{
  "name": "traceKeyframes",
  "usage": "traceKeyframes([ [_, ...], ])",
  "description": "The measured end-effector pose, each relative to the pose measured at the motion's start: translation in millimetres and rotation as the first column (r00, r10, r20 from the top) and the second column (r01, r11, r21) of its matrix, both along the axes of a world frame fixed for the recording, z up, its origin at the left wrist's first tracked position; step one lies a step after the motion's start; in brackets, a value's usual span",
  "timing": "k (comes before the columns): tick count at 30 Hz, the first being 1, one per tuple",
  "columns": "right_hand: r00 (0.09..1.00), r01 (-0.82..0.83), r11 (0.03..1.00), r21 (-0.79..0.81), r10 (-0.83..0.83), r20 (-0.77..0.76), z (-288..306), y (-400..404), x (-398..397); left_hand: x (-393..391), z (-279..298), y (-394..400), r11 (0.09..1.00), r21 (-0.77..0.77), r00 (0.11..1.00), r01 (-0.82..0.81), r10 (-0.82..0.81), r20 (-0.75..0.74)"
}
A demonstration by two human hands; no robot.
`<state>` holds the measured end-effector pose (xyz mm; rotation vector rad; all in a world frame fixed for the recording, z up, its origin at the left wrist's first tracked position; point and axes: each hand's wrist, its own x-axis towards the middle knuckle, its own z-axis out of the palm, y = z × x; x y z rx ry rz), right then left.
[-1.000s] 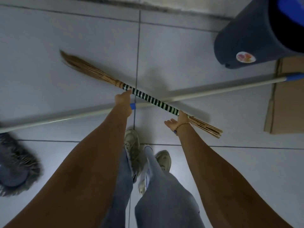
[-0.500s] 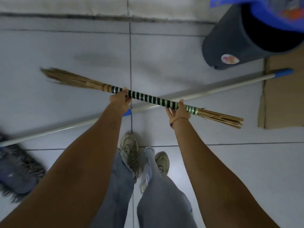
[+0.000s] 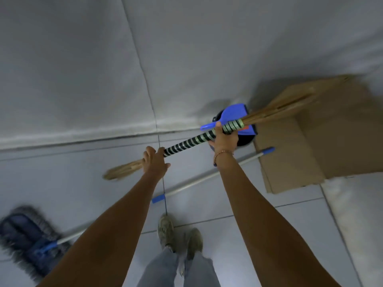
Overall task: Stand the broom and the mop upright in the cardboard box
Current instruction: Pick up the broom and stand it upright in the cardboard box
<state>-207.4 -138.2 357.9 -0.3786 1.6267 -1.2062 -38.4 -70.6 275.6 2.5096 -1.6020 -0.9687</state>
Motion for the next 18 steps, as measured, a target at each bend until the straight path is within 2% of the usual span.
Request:
traceKeyframes([
  [2, 0.997, -0.05, 0.998, -0.039, 0.048, -0.056, 45.8, -4.8, -7.9, -7.1, 34.2, -5.0, 0.992, -0.038, 0.993, 0.116, -0.116, 0.004],
  [5, 0.979, -0.117, 0.987, -0.112, 0.096, -0.178, 89.3, -8.5, -25.7, -24.0, 66.2, -13.4, 0.976, -0.104, 0.974, 0.193, -0.203, -0.097],
  [9, 0.947, -0.184, 0.961, -0.208, 0.117, -0.298, 135.0, -7.4, -78.1, -75.2, 108.0, -24.5, 0.946, -0.091, 0.926, 0.312, -0.324, -0.193],
  [18, 0.918, -0.226, 0.917, -0.33, 0.087, -0.387, 198.4, -11.9, -236.4, -241.4, 165.1, -47.8, 0.896, -0.21, 0.87, 0.39, -0.434, -0.235],
])
